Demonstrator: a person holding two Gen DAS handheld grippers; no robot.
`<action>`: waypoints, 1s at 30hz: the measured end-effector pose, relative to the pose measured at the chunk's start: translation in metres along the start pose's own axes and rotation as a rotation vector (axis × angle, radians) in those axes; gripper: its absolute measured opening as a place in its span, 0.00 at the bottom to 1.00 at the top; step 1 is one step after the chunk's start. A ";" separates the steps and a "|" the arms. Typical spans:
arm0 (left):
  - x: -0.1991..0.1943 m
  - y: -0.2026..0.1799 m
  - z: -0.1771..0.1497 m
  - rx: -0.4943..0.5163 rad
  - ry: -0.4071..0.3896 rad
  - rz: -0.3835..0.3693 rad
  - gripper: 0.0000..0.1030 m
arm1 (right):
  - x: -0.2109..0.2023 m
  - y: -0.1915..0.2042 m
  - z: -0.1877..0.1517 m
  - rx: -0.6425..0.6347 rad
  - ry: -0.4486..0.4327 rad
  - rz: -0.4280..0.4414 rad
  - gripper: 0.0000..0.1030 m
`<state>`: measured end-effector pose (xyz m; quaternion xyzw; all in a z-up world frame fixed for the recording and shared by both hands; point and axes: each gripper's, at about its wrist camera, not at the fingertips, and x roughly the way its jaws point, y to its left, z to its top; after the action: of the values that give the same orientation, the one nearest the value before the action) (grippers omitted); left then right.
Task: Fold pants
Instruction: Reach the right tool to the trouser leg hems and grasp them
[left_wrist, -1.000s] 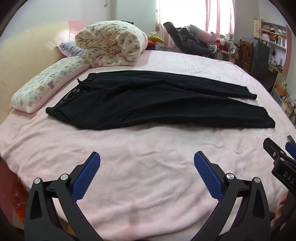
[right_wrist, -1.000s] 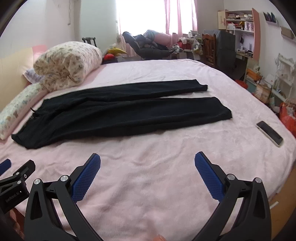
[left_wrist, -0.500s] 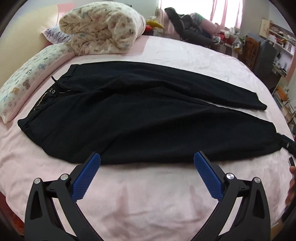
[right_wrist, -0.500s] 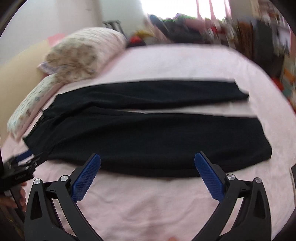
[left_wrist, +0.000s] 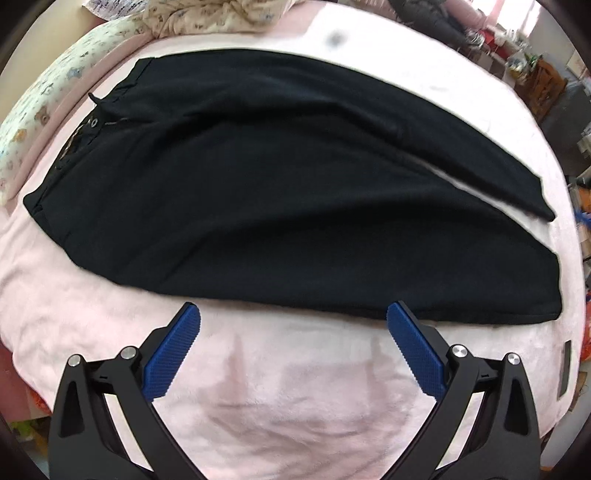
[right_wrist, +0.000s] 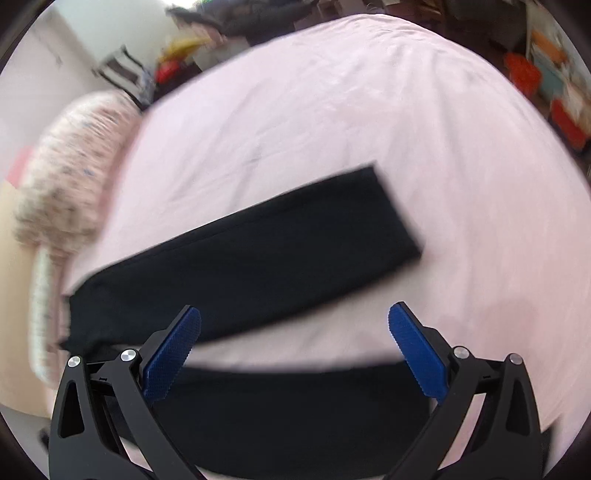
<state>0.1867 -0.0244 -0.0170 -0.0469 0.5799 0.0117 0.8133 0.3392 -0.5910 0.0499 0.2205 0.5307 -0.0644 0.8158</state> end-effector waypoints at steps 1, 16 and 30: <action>0.001 -0.002 -0.002 -0.002 0.005 -0.002 0.98 | 0.010 -0.008 0.014 0.010 0.005 -0.016 0.91; 0.027 -0.036 -0.019 -0.016 0.164 0.038 0.98 | 0.096 -0.037 0.055 -0.021 0.095 -0.093 0.63; 0.025 -0.042 0.020 -0.067 0.154 0.004 0.98 | 0.018 -0.001 -0.014 -0.285 -0.108 -0.005 0.22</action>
<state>0.2170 -0.0649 -0.0315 -0.0734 0.6402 0.0292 0.7642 0.3350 -0.5832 0.0288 0.0972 0.4906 -0.0020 0.8660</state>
